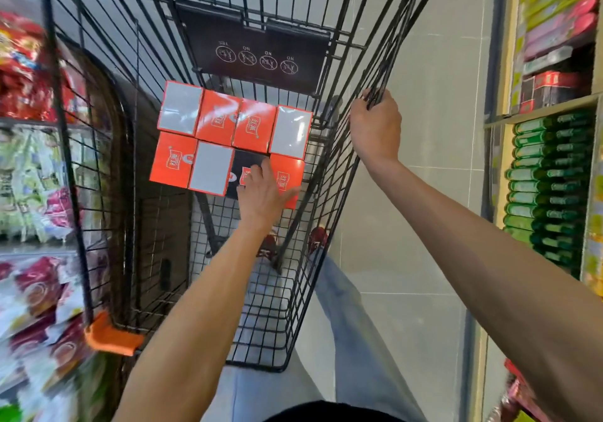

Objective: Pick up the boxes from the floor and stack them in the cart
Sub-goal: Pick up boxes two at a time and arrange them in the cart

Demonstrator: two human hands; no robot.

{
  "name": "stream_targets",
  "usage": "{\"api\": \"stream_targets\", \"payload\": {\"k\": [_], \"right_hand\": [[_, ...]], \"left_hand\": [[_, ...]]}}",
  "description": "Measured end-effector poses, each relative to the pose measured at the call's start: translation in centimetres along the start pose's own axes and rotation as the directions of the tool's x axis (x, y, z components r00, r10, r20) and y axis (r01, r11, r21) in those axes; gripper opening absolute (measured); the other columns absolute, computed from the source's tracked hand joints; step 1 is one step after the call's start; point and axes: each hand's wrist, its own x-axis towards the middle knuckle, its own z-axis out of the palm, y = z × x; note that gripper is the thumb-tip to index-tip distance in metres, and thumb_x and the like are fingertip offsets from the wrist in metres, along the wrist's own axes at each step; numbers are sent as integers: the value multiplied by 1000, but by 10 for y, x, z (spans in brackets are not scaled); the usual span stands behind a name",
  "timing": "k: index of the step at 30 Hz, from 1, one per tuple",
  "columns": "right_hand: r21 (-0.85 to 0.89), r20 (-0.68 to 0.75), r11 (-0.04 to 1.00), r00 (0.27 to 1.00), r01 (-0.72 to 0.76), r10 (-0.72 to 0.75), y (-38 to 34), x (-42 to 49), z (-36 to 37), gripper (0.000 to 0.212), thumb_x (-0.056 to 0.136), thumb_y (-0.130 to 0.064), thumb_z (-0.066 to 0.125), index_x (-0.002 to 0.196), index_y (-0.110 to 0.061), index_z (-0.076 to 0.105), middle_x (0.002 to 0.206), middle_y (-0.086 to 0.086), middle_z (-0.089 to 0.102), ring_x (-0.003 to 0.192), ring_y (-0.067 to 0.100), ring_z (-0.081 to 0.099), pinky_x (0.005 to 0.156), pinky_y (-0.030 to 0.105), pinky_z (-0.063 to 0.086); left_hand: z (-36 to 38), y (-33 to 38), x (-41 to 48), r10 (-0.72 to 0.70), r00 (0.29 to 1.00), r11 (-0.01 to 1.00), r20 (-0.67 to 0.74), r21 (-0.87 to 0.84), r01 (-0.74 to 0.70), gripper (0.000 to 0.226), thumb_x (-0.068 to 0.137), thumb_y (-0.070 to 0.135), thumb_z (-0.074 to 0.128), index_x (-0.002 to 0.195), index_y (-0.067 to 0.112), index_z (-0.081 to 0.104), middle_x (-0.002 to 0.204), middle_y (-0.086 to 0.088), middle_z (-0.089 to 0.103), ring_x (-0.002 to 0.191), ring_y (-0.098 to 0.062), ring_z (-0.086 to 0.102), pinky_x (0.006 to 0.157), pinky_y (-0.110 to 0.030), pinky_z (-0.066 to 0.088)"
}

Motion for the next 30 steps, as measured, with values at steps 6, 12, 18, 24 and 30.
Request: {"api": "stream_targets", "payload": {"k": [6, 12, 18, 24, 30], "right_hand": [[-209, 32, 978, 999, 3, 3, -9, -12, -12, 46, 92, -51, 54, 117, -13, 50, 120, 4, 51, 92, 16, 58, 75, 29, 41], [-467, 127, 883, 992, 42, 20, -29, -49, -35, 82, 86, -68, 51, 135, -3, 42, 135, 18, 45, 123, 36, 48, 95, 47, 46], [-701, 202, 708, 976, 86, 82, -39, -101, -89, 51, 93, -43, 51, 134, -11, 49, 133, 14, 52, 122, 34, 49, 94, 41, 43], [-810, 112, 586, 985, 17, 127, -18, -172, -152, 44, 94, -41, 50, 129, -15, 52, 129, 9, 54, 120, 29, 50, 94, 39, 41], [-730, -61, 662, 980, -172, 188, 30, -250, -226, 45, 96, -43, 48, 131, -16, 49, 129, 10, 54, 119, 30, 51, 88, 40, 43]], "left_hand": [[-62, -26, -12, 175, 984, 984, -40, 47, -173, 58, 93, 58, 48, 126, 10, 46, 120, -12, 54, 110, -34, 54, 85, -47, 45], [-150, -39, -26, 350, 937, 919, 9, 190, -345, 55, 96, 47, 46, 137, 11, 43, 131, -16, 52, 121, -36, 48, 93, -47, 44], [-212, -32, -52, 494, 856, 751, 152, 421, -508, 53, 95, 47, 47, 135, 14, 45, 135, -15, 49, 125, -35, 45, 97, -46, 40], [-250, 26, -91, 673, 722, 542, 159, 557, -629, 45, 95, 43, 47, 129, 15, 48, 126, -11, 51, 121, -32, 46, 96, -46, 40], [-243, 104, -147, 808, 543, 280, 226, 665, -693, 48, 94, 46, 47, 133, 18, 47, 132, -10, 49, 126, -31, 44, 99, -44, 39]]}}
